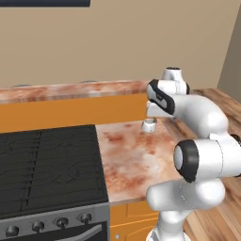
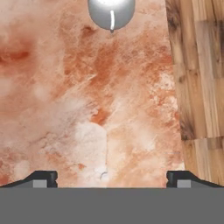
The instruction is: Clear the mugs and bowl far away from the sink.
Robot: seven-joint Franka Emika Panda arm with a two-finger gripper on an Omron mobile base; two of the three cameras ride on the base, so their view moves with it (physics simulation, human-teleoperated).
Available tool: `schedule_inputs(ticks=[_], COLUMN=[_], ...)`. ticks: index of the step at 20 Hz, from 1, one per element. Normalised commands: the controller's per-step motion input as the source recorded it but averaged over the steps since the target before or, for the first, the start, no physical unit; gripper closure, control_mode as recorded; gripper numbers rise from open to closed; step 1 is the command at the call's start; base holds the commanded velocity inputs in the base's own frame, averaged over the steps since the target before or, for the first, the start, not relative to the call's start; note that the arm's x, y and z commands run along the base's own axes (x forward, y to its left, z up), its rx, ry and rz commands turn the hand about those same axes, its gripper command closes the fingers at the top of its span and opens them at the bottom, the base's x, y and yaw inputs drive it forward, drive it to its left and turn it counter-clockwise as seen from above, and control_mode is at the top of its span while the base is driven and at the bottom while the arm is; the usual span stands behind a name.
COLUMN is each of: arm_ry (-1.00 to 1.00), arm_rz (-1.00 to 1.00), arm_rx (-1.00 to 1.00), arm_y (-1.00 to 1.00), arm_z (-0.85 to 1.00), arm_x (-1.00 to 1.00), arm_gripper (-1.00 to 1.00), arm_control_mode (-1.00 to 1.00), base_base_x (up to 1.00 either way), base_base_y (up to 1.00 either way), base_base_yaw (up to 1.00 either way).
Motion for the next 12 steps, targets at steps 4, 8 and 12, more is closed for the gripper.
schedule_inputs(ticks=[4,8,12], arm_ry=[0.00,0.00,0.00], arm_rz=[0.00,0.00,0.00], arm_rx=[0.00,0.00,0.00], arm_y=[0.04,0.00,0.11], arm_z=[0.19,0.14,0.05], arm_x=[-0.73,-0.66,-0.53], arm_gripper=[-1.00,-1.00,-1.00], arm_control_mode=[-1.00,-1.00,-1.00], base_base_x=[0.00,0.00,0.00], base_base_y=[0.00,0.00,0.00], base_base_yaw=[0.00,0.00,0.00])
